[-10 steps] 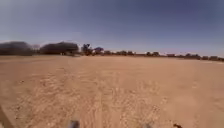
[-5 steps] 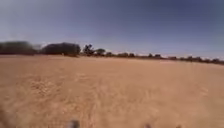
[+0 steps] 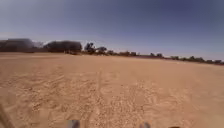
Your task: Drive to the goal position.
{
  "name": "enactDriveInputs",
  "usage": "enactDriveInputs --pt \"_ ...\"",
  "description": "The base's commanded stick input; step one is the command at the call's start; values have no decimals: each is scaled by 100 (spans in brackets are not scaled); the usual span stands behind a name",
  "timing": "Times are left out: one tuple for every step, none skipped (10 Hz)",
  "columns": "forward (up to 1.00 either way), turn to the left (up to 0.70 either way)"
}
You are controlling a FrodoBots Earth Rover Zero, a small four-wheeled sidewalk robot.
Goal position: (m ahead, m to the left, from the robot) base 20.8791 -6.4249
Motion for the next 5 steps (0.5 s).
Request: enactDriveInputs --pt "50 0" --pt "50 0" --pt "50 0" --pt "0 0" --pt "0 0"
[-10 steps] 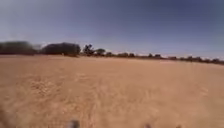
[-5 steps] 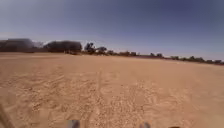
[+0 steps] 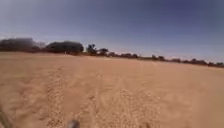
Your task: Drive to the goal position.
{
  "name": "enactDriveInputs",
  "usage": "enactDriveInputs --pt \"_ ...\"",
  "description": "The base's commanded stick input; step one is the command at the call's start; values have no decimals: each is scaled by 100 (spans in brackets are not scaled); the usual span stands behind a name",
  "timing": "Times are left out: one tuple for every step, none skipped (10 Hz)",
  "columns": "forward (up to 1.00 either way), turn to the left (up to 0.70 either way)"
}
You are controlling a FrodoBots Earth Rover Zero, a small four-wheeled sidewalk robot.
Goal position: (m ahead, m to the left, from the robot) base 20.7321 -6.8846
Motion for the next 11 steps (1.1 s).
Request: enactDriveInputs --pt "0 0" --pt "0 0" --pt "0 0" --pt "0 0" --pt "0 0" --pt "0 0" --pt "0 0" --pt "20 0" --pt "45 0" --pt "50 0" --pt "50 0"
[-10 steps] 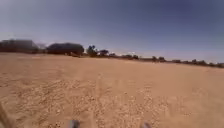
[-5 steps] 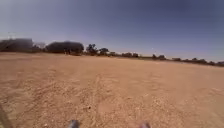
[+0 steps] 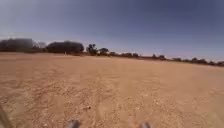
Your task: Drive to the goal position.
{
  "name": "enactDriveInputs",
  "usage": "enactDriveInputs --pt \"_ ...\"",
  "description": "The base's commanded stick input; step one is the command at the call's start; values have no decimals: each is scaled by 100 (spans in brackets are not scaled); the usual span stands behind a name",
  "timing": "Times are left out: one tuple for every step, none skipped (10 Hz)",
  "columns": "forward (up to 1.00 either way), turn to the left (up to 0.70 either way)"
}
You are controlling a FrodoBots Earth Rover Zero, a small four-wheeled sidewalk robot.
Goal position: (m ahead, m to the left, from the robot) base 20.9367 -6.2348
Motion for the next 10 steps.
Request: enactDriveInputs --pt "50 0" --pt "50 0" --pt "50 0" --pt "50 0" --pt "50 0" --pt "50 0" --pt "50 0" --pt "50 0" --pt "50 0" --pt "50 0"
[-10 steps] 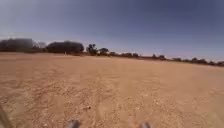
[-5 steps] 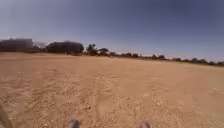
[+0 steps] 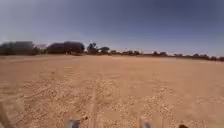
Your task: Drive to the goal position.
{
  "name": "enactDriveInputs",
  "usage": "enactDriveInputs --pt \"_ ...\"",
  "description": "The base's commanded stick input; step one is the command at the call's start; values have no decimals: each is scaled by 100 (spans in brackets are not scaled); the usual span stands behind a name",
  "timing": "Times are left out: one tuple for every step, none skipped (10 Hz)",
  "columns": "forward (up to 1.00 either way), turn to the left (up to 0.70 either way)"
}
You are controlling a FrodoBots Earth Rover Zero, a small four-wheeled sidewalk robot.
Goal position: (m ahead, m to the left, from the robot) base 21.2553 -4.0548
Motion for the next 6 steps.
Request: enactDriveInputs --pt "50 0" --pt "50 0" --pt "50 0" --pt "50 0" --pt "50 0" --pt "50 0"
